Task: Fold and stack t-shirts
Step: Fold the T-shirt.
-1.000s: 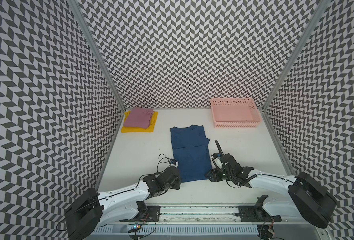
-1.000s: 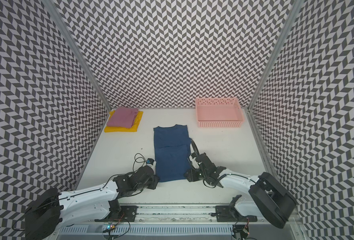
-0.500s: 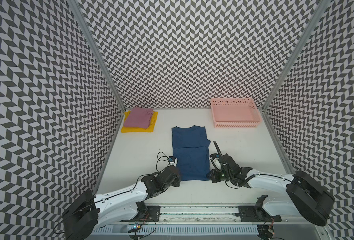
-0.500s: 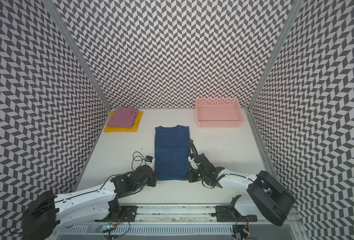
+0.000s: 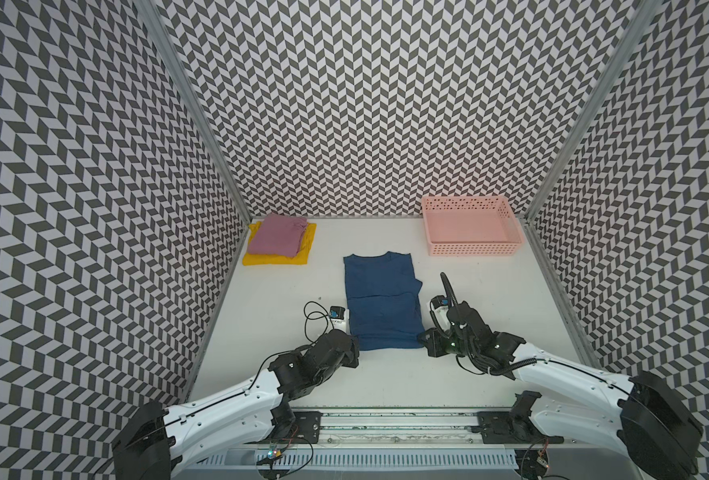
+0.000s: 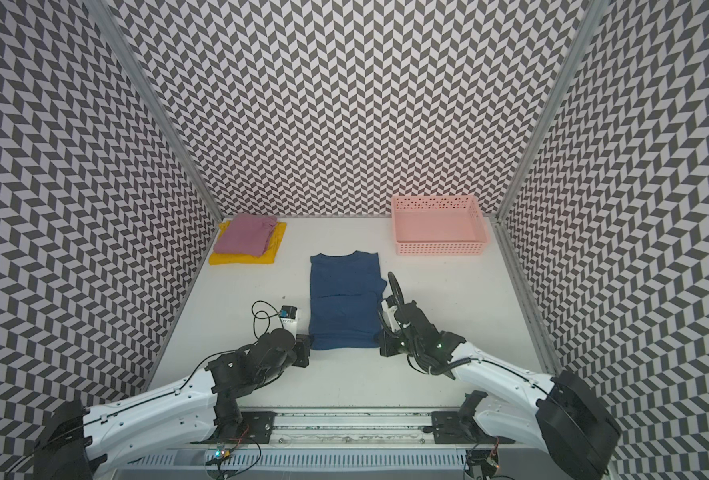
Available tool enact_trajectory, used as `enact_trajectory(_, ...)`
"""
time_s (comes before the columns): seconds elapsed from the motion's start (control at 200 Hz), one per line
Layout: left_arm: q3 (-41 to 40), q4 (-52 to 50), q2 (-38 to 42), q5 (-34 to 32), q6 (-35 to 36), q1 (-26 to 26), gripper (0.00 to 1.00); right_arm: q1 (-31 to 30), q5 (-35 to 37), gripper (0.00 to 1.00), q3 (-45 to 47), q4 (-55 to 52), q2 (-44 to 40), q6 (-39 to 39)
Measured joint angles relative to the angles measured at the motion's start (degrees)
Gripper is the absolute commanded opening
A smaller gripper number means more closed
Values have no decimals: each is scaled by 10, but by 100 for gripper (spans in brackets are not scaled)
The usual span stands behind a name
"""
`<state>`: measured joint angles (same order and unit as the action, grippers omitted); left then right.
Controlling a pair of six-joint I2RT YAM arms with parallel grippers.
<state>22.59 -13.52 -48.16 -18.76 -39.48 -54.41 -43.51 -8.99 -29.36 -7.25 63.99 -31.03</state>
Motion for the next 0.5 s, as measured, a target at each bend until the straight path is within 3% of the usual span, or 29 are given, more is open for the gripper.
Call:
enact_trajectory(0.2,67,65,-61,-10,66,84,0,7,65,0,-89,2,47,26)
enact_trajectory(0.501,167,165,-190,15,141,179,0,41,91,0,-226,18,184,85)
